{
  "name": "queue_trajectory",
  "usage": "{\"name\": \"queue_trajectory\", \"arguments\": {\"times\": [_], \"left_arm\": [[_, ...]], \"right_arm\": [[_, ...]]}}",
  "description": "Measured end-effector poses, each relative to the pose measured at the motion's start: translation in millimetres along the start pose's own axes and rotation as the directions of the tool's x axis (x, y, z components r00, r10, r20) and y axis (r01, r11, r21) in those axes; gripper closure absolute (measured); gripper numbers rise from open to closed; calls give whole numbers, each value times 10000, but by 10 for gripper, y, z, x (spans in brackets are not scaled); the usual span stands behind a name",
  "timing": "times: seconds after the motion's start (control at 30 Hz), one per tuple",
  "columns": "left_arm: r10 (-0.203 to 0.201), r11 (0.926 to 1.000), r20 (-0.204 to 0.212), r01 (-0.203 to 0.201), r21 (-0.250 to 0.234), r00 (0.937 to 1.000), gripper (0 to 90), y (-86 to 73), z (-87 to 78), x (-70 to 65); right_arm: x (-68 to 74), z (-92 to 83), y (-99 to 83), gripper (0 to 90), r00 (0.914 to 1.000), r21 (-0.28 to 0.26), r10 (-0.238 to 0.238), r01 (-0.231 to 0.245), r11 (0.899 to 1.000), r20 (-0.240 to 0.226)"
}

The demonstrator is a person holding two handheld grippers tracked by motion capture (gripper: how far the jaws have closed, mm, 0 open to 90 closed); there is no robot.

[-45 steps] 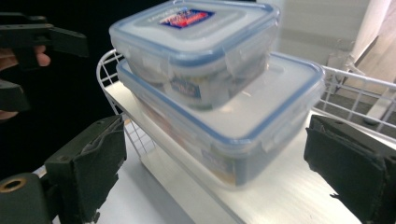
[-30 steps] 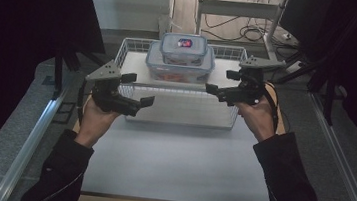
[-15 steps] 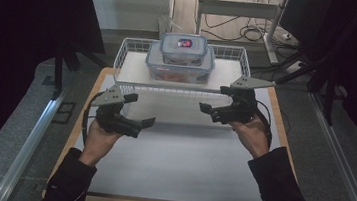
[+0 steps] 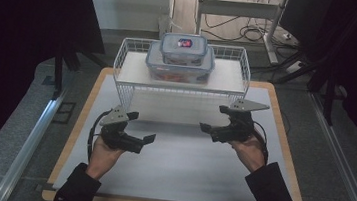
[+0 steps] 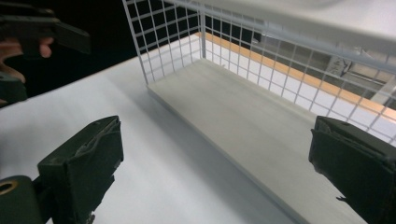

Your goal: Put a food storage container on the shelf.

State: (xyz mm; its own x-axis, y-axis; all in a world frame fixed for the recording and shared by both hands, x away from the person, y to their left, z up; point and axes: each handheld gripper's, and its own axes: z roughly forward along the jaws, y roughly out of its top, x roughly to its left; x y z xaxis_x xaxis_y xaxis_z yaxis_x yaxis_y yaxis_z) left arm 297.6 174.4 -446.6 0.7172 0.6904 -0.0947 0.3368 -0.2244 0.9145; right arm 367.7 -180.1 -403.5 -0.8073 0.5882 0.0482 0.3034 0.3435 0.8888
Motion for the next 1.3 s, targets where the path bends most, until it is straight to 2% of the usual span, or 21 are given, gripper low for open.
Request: {"name": "queue_trajectory", "arguments": {"times": [0.3, 0.5, 0.6, 0.73, 0.93, 1.3], "left_arm": [[173, 9996, -288, -166, 229, 9994, 0, -236, -61, -90], [273, 9987, -404, -255, 433, 9988, 0, -374, -42, -170], [377, 9969, -418, -347, 703, 9984, 0, -452, -13, -234], [615, 9925, -438, -565, 1081, 9971, 0, -554, 5, -324], [997, 9824, -447, -913, 1627, 9940, 0, -680, -7, -430], [989, 9686, -439, -861, 2332, 9941, 0, -823, 4, -473]], "right_arm": [[64, -32, -268, 26, 9999, 151, -53, 51, 9999, 119], [140, -52, -484, 26, 10000, 525, 58, -59, 9986, 17], [166, -70, -596, 26, 10000, 710, 45, -51, 9975, 86], [201, -99, -717, 26, 9998, 812, 210, -212, 9965, 44], [266, -146, -849, 26, 9999, 908, 72, -83, 9958, 126], [327, -180, -1062, 25, 9995, 1471, -145, 103, 9891, 276]]}}
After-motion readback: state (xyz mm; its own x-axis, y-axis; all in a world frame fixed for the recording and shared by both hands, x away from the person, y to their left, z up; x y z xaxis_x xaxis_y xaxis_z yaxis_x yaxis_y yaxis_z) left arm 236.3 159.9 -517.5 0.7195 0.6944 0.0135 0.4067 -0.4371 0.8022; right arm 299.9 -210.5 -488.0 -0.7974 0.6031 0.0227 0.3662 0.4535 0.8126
